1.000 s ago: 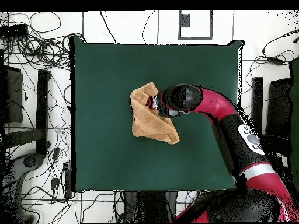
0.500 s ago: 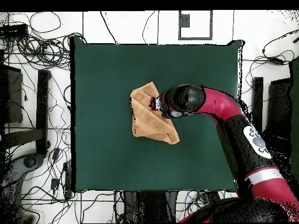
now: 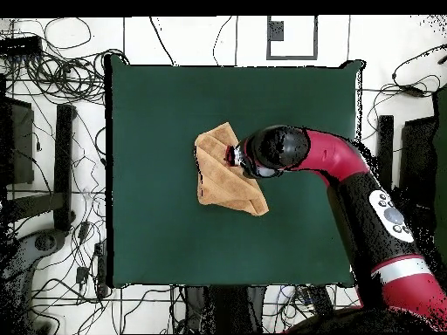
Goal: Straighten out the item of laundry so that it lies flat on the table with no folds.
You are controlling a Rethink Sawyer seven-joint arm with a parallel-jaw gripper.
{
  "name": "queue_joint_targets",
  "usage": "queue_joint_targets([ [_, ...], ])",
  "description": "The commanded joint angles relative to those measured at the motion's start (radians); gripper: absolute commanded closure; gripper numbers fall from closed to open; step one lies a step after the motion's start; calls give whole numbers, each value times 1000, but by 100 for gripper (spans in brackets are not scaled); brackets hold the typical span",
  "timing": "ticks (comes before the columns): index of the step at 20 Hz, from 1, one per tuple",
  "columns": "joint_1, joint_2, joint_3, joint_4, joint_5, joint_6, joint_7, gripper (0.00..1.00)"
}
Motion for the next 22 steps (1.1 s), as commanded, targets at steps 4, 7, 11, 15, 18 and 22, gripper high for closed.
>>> queue_joint_targets([
  [4, 38, 61, 59, 61, -39, 115, -197, 0],
  [7, 38, 65, 58, 58, -43, 120, -202, 0],
  [11, 36, 77, 56, 53, -48, 120, -208, 0],
  [15, 36, 83, 55, 52, -52, 122, -209, 0],
  [18, 37, 92, 45, 56, -68, 100, -205, 0],
  [22, 37, 90, 29, 58, -90, 93, -196, 0],
])
